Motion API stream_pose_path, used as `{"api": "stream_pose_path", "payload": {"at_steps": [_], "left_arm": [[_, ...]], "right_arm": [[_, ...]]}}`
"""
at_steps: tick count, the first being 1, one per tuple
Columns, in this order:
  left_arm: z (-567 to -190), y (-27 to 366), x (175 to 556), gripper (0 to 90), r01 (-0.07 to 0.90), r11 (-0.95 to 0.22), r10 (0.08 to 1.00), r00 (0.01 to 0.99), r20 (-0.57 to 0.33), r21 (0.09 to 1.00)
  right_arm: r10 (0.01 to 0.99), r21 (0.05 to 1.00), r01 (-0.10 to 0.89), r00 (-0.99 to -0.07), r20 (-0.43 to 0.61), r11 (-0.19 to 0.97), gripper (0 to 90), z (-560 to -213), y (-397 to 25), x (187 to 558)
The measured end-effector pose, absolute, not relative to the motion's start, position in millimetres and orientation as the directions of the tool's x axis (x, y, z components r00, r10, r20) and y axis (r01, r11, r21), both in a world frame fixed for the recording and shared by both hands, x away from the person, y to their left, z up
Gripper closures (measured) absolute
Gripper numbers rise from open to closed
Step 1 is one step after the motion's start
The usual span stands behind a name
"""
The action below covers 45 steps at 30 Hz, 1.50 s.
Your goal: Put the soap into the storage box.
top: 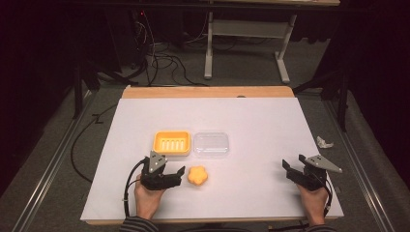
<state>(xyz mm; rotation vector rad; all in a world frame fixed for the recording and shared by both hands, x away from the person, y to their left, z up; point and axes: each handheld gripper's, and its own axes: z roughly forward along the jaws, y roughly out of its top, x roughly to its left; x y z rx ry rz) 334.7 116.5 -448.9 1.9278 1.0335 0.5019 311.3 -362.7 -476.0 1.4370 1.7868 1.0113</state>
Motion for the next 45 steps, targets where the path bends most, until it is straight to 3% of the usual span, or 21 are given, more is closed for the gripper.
{"api": "stream_pose_path", "payload": {"at_steps": [17,45], "left_arm": [[-445.4,83.9,330.2,15.6,0.450,-0.331,0.755,0.653,-0.053,0.829],[-469.8,40.4,335.5,16.4,0.505,-0.524,0.705,0.709,0.018,0.686]], "right_arm": [[0.979,0.860,0.500,-0.205,0.007,0.099,29.8,-476.0,-364.5,311.5],[0.978,0.861,0.498,-0.210,0.002,0.105,29.8,-476.1,-364.1,311.5]]}}
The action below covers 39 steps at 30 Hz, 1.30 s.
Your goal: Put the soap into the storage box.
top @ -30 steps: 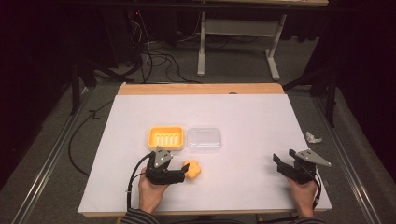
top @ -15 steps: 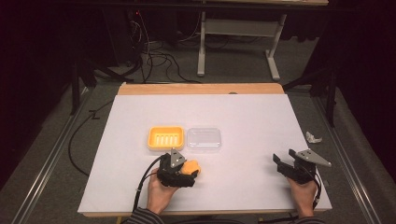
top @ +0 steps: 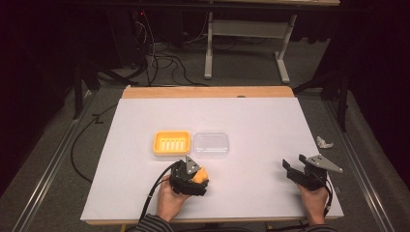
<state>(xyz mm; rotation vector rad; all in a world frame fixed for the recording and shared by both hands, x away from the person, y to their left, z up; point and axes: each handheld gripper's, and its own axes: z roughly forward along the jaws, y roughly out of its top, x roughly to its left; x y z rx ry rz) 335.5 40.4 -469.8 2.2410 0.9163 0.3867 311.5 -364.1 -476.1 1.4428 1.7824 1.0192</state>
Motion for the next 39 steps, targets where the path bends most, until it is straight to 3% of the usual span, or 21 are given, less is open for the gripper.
{"api": "stream_pose_path", "payload": {"at_steps": [15,39], "left_arm": [[-473.2,34.0,337.9,25.7,0.502,-0.552,0.708,0.704,0.055,0.666],[-466.3,40.4,334.3,26.7,0.469,-0.527,0.694,0.719,0.040,0.709]], "right_arm": [[0.978,0.862,0.497,-0.210,0.001,0.106,29.7,-476.1,-364.1,311.4],[0.978,0.858,0.503,-0.208,0.006,0.101,29.8,-476.1,-364.4,312.1]]}}
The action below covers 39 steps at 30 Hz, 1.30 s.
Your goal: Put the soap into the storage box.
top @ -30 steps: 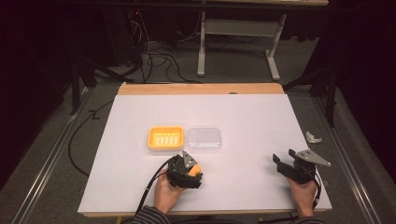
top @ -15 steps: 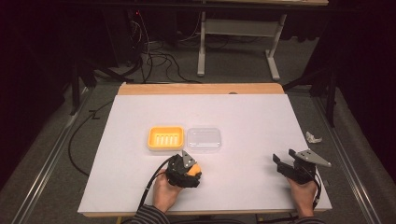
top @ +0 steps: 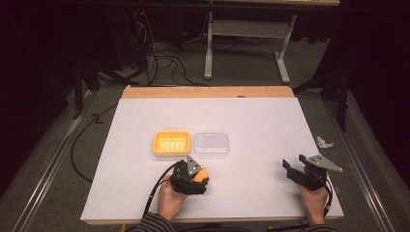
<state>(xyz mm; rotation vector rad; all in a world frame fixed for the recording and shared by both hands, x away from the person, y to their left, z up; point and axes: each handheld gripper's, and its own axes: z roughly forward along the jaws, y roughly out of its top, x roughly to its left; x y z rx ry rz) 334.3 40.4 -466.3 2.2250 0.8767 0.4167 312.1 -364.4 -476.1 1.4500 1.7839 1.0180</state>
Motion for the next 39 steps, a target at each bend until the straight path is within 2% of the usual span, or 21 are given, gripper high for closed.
{"api": "stream_pose_path", "payload": {"at_steps": [19,39], "left_arm": [[-452.6,55.0,330.8,26.8,0.452,-0.504,0.697,0.716,0.038,0.736],[-432.3,80.5,332.9,26.8,0.466,-0.415,0.740,0.673,-0.009,0.781]], "right_arm": [[0.979,0.861,0.499,-0.204,0.010,0.095,29.7,-475.9,-364.7,311.1],[0.979,0.861,0.499,-0.203,0.010,0.095,29.6,-475.9,-364.7,311.1]]}}
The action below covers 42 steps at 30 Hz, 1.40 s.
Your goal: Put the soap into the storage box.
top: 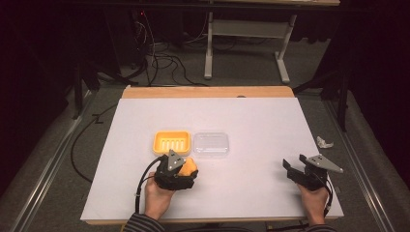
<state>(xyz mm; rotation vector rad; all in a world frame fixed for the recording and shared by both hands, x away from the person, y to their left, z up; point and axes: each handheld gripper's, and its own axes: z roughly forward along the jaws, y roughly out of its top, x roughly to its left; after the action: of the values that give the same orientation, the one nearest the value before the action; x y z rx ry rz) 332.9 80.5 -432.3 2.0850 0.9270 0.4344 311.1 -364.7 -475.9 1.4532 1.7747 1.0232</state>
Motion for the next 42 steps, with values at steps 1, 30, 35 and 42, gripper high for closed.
{"api": "stream_pose_path", "payload": {"at_steps": [1,30,35,42], "left_arm": [[-431.6,82.0,333.9,26.8,0.469,-0.410,0.743,0.669,-0.012,0.782],[-411.5,110.8,353.3,26.8,0.470,-0.312,0.796,0.603,-0.042,0.826],[-409.4,116.5,359.8,26.8,0.496,-0.277,0.814,0.576,-0.073,0.823],[-408.3,116.8,370.2,26.8,0.504,-0.277,0.821,0.567,-0.071,0.818]], "right_arm": [[0.979,0.862,0.499,-0.201,0.014,0.090,29.6,-475.9,-364.9,311.0],[0.980,0.870,0.486,-0.199,0.016,0.085,29.1,-475.7,-365.9,309.7],[0.980,0.868,0.489,-0.198,0.022,0.080,29.1,-475.7,-365.9,309.7],[0.980,0.870,0.485,-0.196,0.014,0.085,29.1,-475.7,-365.5,309.7]]}}
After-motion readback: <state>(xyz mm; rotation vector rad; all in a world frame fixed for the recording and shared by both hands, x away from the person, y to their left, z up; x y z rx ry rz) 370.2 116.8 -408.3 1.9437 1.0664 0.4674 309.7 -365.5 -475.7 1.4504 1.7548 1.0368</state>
